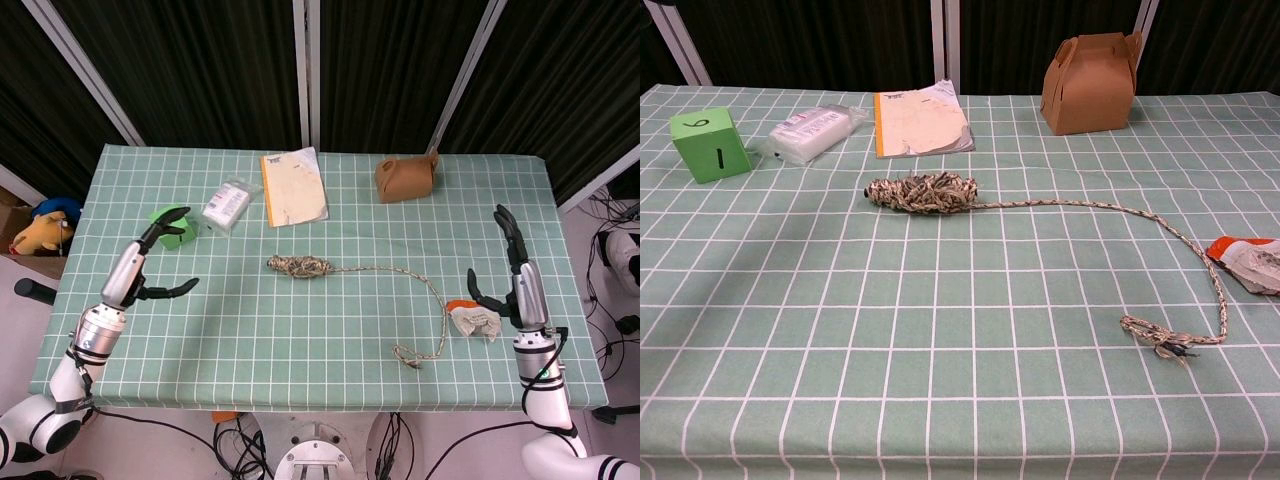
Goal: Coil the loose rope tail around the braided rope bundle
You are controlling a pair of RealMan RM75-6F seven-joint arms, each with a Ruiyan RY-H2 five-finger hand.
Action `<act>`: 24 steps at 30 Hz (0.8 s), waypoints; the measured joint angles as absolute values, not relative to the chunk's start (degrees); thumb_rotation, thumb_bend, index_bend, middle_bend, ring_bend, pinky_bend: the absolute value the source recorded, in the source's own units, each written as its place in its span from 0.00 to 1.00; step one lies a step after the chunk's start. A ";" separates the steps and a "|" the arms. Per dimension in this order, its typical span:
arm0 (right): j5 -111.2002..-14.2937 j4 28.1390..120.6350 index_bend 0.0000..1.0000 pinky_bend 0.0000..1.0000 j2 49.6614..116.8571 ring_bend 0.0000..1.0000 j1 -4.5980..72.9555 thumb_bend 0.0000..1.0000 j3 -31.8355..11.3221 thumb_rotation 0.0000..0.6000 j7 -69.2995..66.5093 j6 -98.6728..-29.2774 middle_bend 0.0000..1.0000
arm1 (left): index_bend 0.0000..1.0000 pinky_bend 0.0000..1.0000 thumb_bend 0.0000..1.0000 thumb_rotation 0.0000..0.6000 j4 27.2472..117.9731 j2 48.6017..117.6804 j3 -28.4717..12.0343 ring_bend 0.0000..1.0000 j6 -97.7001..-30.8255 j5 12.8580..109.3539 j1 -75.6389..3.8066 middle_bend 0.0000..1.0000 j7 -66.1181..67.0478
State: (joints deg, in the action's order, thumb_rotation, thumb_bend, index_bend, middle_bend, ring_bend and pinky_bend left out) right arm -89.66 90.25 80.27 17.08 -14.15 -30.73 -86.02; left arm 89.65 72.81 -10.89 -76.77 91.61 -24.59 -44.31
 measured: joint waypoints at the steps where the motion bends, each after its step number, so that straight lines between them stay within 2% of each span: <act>1: -89.80 90.26 0.00 0.00 80.20 0.00 17.08 0.46 -14.01 1.00 -30.73 -86.10 0.00 | 0.11 0.25 0.20 1.00 89.81 72.76 -10.83 0.12 -76.73 91.45 -24.73 0.11 -44.19; 8: -90.36 90.13 0.00 0.00 79.98 0.00 16.68 0.46 -12.79 1.00 -30.61 -87.17 0.00 | 0.13 0.26 0.20 1.00 89.88 72.75 -9.68 0.13 -76.91 91.94 -24.90 0.12 -42.21; 13: -90.33 89.83 0.00 0.00 79.74 0.00 16.24 0.46 -12.42 1.00 -30.30 -88.09 0.00 | 0.18 0.30 0.20 1.00 88.90 74.34 -8.93 0.20 -75.34 91.44 -25.64 0.16 -35.32; 24: -87.77 85.89 0.00 0.00 79.42 0.00 14.24 0.46 -11.17 1.00 -31.13 -88.51 0.00 | 0.23 0.32 0.23 1.00 80.05 88.79 -7.98 0.22 -66.31 85.91 -30.44 0.21 -18.33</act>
State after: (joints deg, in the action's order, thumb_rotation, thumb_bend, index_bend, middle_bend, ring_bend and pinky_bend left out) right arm -87.77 85.89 79.42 14.24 -11.17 -31.13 -88.51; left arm 80.05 88.79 -7.98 -66.31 85.91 -30.44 -18.33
